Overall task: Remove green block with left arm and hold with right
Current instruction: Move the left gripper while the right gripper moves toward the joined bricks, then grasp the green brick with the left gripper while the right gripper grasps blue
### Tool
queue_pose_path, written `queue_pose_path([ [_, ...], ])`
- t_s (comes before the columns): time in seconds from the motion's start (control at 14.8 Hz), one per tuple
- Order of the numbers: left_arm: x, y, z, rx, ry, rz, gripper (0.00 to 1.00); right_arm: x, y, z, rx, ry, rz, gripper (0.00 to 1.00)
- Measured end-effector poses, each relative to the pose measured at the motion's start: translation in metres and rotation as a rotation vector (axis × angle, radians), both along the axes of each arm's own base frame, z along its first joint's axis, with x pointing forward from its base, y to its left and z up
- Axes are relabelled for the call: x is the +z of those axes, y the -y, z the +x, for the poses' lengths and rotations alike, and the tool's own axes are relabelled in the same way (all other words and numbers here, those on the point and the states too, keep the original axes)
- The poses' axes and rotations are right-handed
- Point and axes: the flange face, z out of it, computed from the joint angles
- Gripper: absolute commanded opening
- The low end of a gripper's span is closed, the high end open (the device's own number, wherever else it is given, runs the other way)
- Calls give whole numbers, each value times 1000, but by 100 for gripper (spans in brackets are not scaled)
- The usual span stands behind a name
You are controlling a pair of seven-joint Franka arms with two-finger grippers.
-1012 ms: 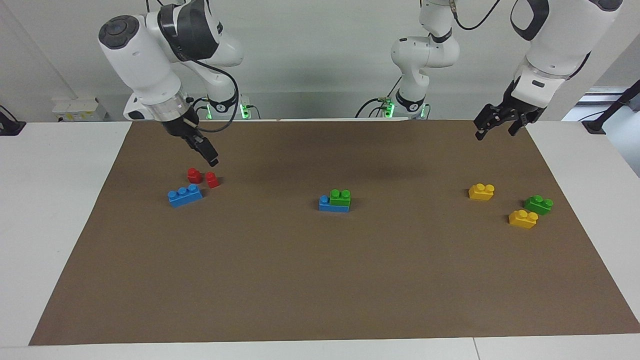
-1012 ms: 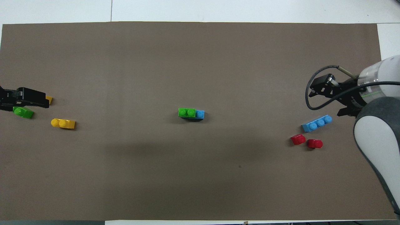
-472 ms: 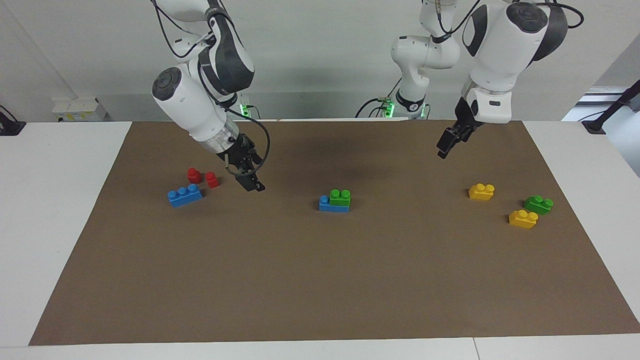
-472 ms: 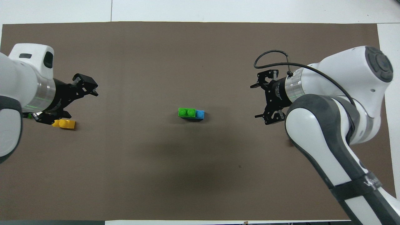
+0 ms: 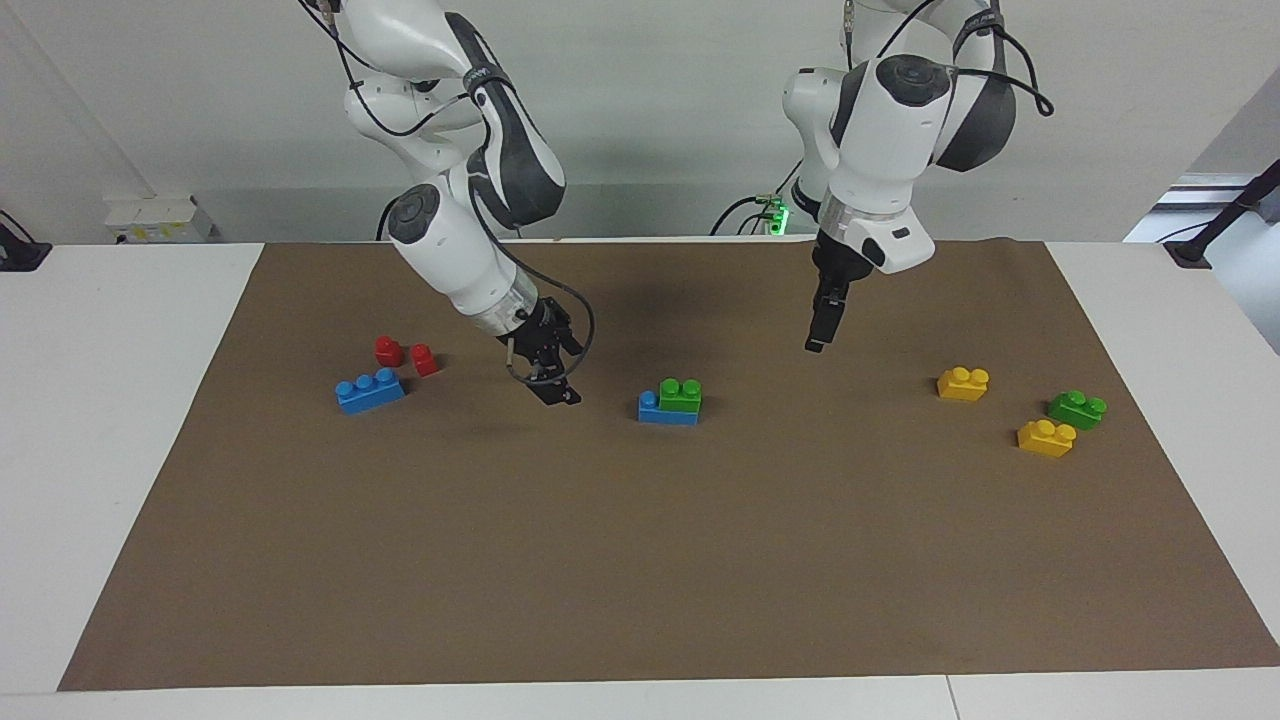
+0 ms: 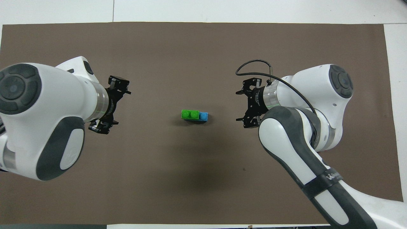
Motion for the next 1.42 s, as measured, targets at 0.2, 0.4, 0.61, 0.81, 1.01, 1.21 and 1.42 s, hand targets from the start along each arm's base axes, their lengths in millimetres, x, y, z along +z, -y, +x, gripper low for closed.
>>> queue_pose_path([
  [0.2, -30, 39, 0, 143, 3, -27, 100, -18, -17, -13, 26, 1, -13, 95],
  [0.4, -64, 75, -2, 244, -4, -43, 100, -36, -26, -14, 36, 3, -21, 95],
  [0.61, -84, 92, 0, 319, 5, -64, 100, -58, -41, -16, 20, 5, -4, 95],
  [0.81, -95, 97, 1, 359, -4, -64, 100, -74, -56, -19, 8, 13, 7, 95],
  [1.01, -110, 109, -4, 388, -18, -58, 100, -84, -69, -23, 2, 28, 13, 95],
  [1.21, -136, 132, -13, 373, -39, -37, 100, -97, -81, -27, 6, 47, 6, 93],
  [1.42, -152, 141, -15, 364, -51, -22, 100, -110, -87, -30, 9, 47, -1, 75],
])
